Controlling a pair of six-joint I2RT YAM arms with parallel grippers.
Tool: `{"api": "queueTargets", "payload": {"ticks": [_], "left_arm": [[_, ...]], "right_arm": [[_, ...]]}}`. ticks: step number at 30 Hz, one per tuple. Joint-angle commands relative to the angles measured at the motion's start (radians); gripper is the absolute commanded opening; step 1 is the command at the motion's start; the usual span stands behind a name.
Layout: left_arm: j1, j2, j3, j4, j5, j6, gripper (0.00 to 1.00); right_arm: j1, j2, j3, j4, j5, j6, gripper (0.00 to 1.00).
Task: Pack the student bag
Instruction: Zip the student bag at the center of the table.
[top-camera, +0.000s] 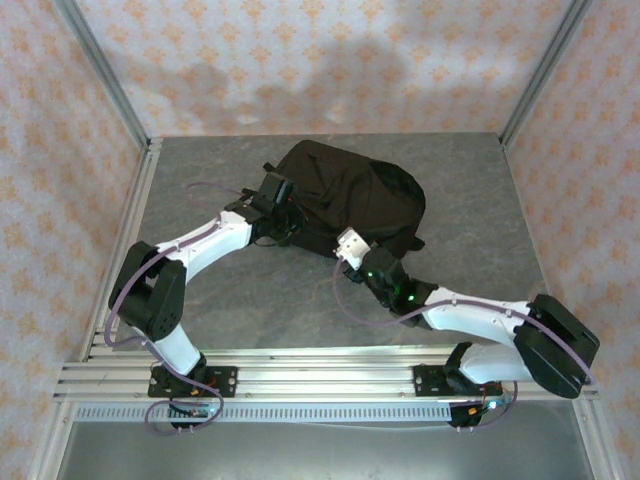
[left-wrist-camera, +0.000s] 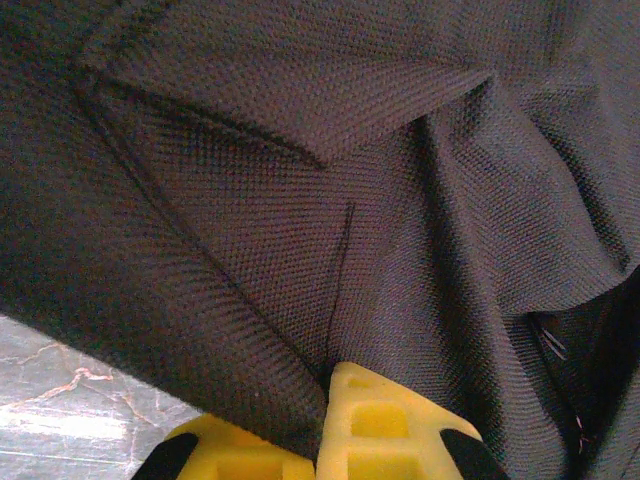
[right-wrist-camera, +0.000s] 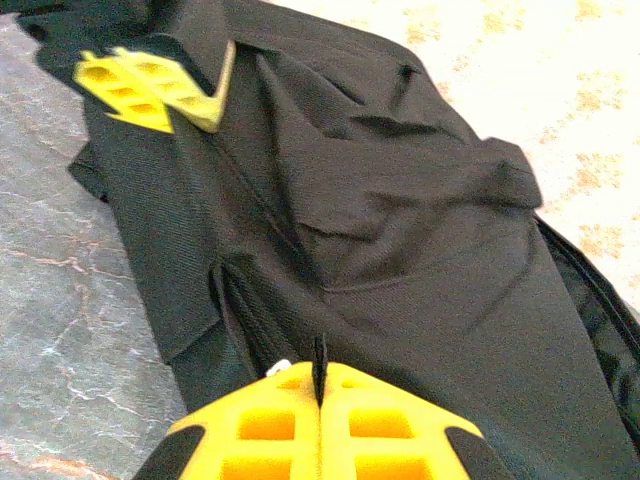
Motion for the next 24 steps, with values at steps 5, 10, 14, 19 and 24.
{"api": "queueTargets", "payload": {"ticks": [5,10,14,19,24], "left_arm": [[0.022,-0.039,0.003,-0.06,-0.117,0.038,0.0],[0.056,-0.071,-0.017,-0.09,-0.132,0.041,0.0],[0.079,-0.093,-0.022,-0.124,-0.163,0.063,0.0],[0.089,-0.091,0.008,-0.175,-0.187,0.097,0.0],[0.101,-0.061,0.061,-0.227,-0.198,0.146,0.0]], "right_arm": [[-0.005,-0.078,-0.035,-0.053,0.167,0.101,0.0],[-0.015,-0.144,-0.055,-0.079,0.211,0.163,0.0],[-0.037,-0.207,-0.063,-0.109,0.227,0.211,0.0],[-0.092,-0.235,-0.037,-0.188,0.202,0.291,0.0],[-0.101,-0.231,0.025,-0.328,0.097,0.316,0.0]]}}
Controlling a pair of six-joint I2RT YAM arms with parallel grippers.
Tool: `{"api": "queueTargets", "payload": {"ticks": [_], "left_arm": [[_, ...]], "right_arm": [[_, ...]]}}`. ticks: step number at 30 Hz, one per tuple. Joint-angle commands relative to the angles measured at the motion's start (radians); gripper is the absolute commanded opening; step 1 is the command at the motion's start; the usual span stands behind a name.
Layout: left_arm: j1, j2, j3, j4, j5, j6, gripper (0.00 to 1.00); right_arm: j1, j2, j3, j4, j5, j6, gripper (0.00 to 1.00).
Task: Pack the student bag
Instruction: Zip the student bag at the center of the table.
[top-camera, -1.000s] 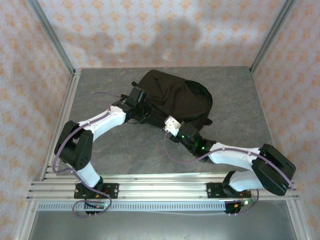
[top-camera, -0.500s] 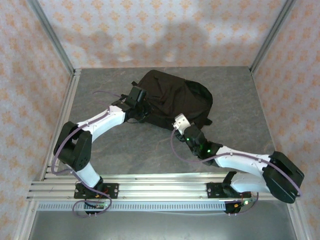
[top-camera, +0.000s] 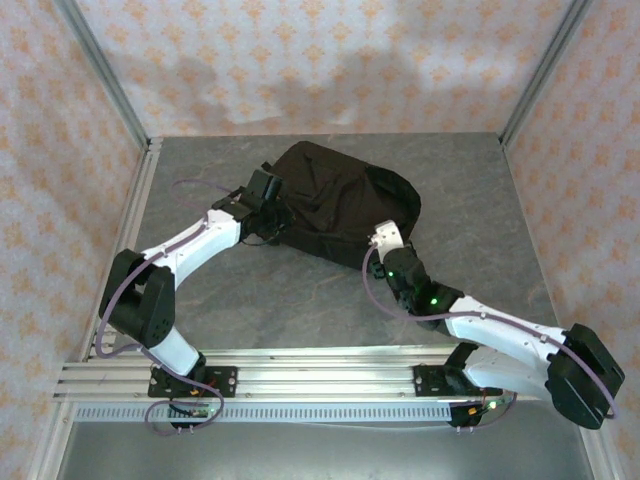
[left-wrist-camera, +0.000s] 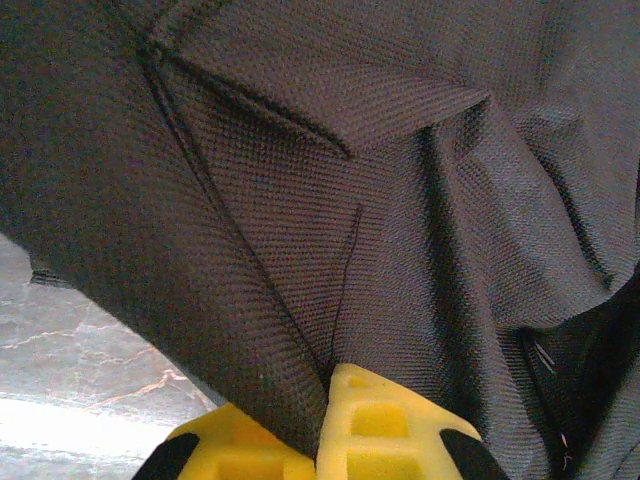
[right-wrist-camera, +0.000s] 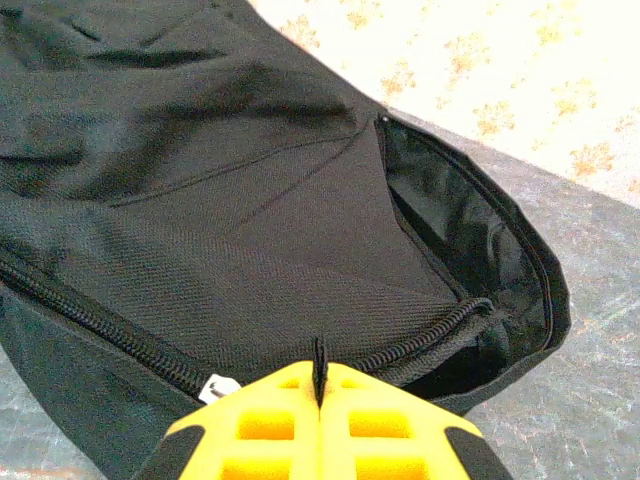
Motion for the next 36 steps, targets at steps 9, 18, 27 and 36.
{"api": "queueTargets", "payload": {"ticks": [9,18,27,36], "left_arm": [[0.064,0.191,0.406,-0.27,-0.108,0.254,0.0],[0.068,0.118,0.381,-0.303,-0.03,0.228,0.35],[-0.073,-0.089,0.122,-0.218,0.042,0.074,0.56],[-0.195,-0.132,-0.037,-0.105,-0.01,-0.09,0.54]], "right_arm": [[-0.005,0.073,0.248,-0.355,-0.431,0.281,0.0],[0.013,0.224,0.32,-0.236,-0.486,0.573,0.0],[0.048,0.266,0.448,-0.484,-0.32,0.661,0.0],[0.048,0.25,0.491,-0.636,-0.205,0.774,0.0]]}}
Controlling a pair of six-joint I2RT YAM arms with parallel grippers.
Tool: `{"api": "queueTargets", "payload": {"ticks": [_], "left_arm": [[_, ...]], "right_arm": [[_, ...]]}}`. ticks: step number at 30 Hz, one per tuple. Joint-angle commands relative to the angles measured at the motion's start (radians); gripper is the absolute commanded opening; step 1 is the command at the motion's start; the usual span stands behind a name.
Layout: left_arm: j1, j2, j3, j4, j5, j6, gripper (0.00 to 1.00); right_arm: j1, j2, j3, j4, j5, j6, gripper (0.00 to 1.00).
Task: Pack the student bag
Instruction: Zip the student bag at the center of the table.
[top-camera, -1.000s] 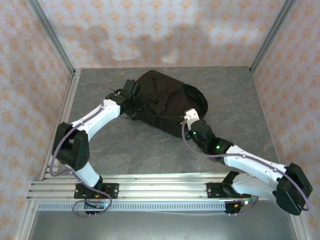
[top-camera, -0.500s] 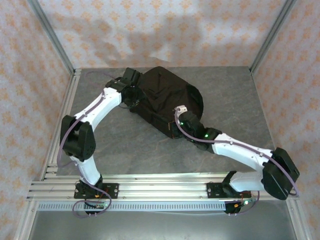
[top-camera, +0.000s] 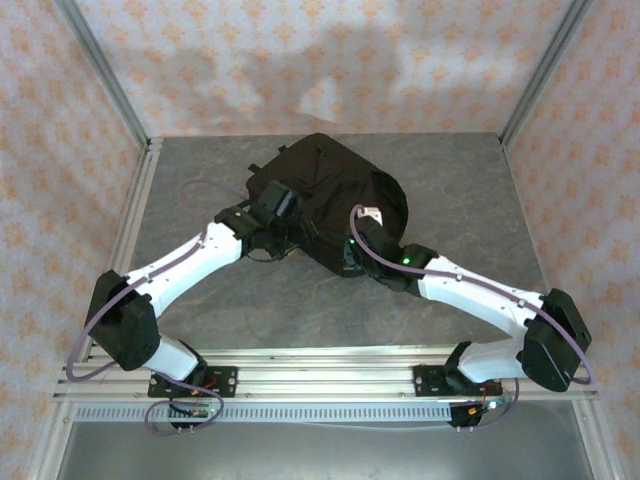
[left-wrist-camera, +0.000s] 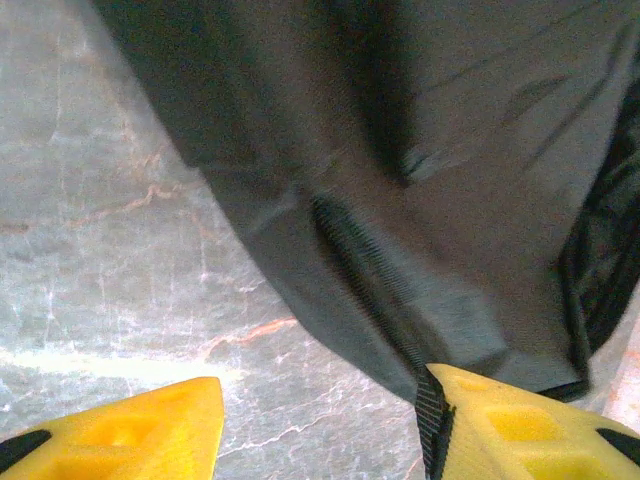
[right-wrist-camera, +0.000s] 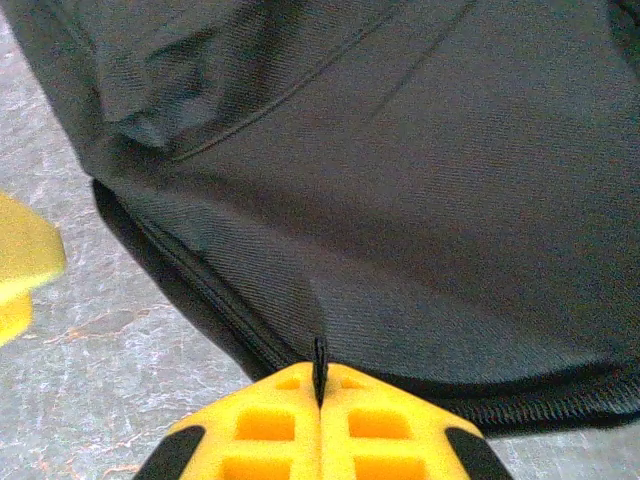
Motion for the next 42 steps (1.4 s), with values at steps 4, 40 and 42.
{"api": "queueTargets", "payload": {"ticks": [4,40,42], "left_arm": [[-0.026,0.031,-0.014,0.096,-0.039,-0.076,0.52],[-0.048,0.164,0.078,0.083,-0.118,-0.04,0.0],[-0.037,0.166,0.074,0.077,-0.123,-0.038,0.0]], "right_arm": [[0.007,-0.026,0.033,-0.095,0.076,0.054,0.0],[0.008,-0.002,0.025,-0.193,0.277,-0.019,0.0],[0.007,-0.003,0.027,-0.207,0.293,-0.033,0.0]]}}
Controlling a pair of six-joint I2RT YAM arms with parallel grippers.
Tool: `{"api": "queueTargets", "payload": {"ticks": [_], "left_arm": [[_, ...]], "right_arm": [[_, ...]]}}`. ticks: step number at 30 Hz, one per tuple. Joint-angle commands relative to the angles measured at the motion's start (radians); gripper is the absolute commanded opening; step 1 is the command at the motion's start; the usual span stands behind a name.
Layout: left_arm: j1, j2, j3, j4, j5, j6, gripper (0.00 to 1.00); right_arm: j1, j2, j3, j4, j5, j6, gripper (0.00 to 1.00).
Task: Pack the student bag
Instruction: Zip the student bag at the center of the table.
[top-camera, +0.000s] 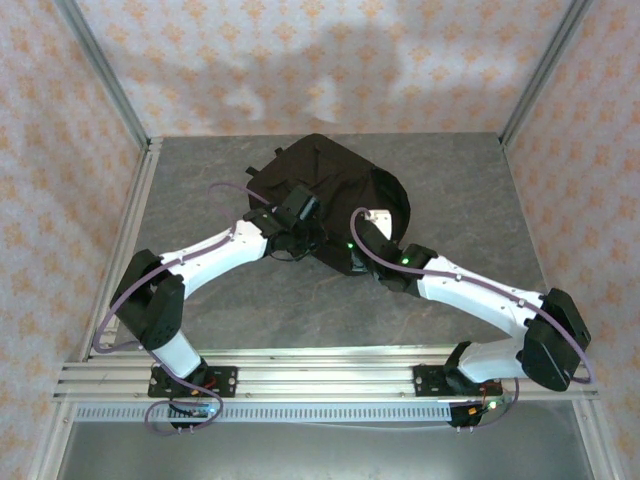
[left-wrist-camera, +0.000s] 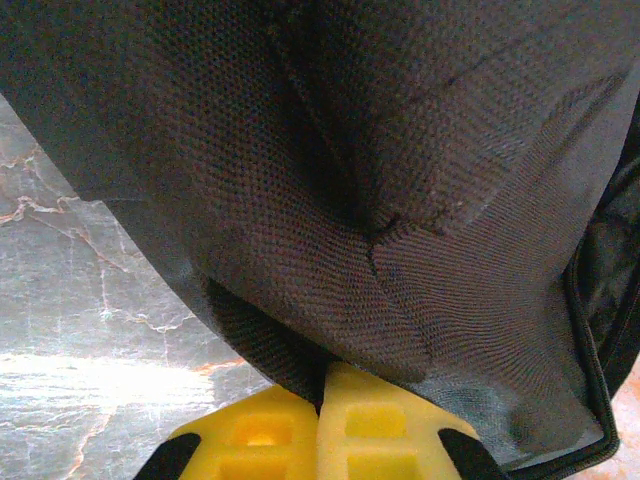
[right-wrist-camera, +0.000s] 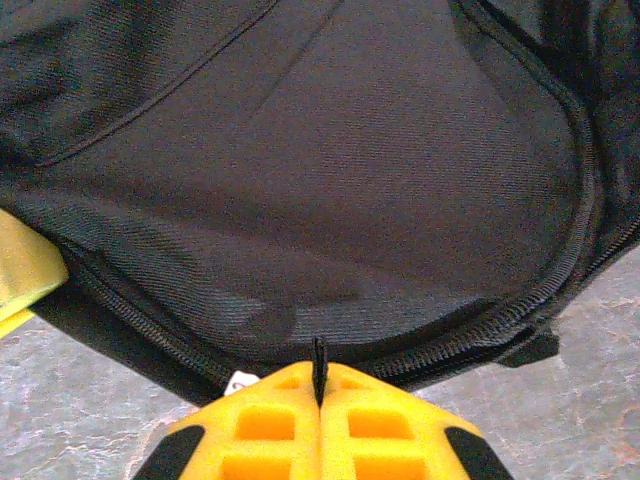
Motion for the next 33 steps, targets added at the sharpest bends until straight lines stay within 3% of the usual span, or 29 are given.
{"api": "queueTargets", "payload": {"ticks": [1,7,20,23,28,33], "left_arm": [[0.028,0.01,0.019,-0.067,-0.086,0.026,0.0],[0.067,-0.007,0.003,-0.087,-0.091,0.039,0.0],[0.142,-0.051,0.007,-0.161,-0.117,0.094,0.0],[0.186,-0.069,0.003,-0.185,-0.112,0.121,0.0],[0.29,-0.111,0.014,-0.223,-0.085,0.189,0.0],[0.325,-0.119,0.082,-0.308,-0.1,0.264,0.0]], "right_arm": [[-0.002,-0.008,0.024,-0.101,0.122,-0.043,0.0],[-0.009,-0.034,0.02,-0.127,0.176,-0.072,0.0],[-0.102,-0.071,0.024,-0.118,0.144,-0.148,0.0],[-0.103,-0.07,0.035,-0.095,0.022,-0.194,0.0],[-0.091,-0.033,0.053,-0.025,-0.304,-0.188,0.0],[-0.031,0.07,0.101,0.077,-0.419,-0.03,0.0]]}}
